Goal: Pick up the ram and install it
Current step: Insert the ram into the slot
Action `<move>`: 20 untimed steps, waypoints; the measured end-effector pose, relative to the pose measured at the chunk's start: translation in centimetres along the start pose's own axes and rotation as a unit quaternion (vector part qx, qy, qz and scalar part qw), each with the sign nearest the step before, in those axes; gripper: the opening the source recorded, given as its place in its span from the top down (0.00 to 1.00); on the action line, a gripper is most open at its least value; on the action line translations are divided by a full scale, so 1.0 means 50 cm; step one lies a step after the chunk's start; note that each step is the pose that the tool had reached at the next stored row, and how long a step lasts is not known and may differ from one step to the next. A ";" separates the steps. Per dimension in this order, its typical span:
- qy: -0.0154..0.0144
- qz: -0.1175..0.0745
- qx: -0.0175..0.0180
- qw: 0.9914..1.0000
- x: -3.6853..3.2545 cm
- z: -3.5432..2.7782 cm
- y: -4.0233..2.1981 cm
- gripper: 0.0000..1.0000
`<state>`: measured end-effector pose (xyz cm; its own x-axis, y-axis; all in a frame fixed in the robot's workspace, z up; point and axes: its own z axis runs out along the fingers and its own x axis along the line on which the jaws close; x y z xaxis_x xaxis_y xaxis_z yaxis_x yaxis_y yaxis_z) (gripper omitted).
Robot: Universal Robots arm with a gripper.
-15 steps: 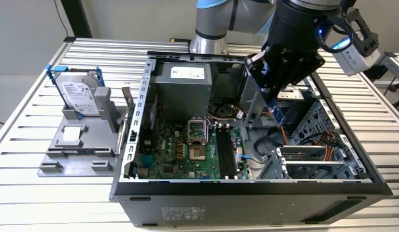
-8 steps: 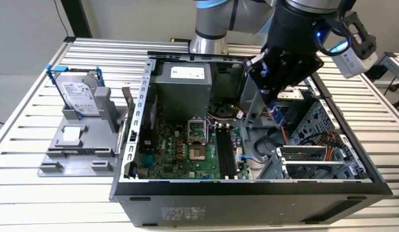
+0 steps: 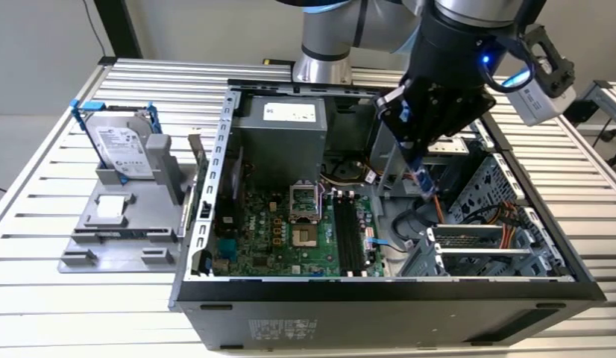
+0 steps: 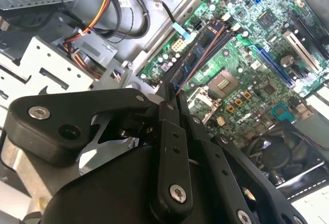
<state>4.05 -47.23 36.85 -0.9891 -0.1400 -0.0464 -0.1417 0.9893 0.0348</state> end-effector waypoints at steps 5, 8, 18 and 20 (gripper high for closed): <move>0.000 0.010 0.001 1.000 0.004 0.006 0.000 1.00; -0.001 0.016 0.001 1.000 0.006 0.009 0.001 1.00; 0.000 0.020 0.001 1.000 0.008 0.012 0.001 1.00; 0.000 0.020 0.001 1.000 0.008 0.012 0.001 1.00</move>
<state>3.68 -47.21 36.24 -0.9939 -0.0998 -0.0459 -0.1015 0.9942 0.0347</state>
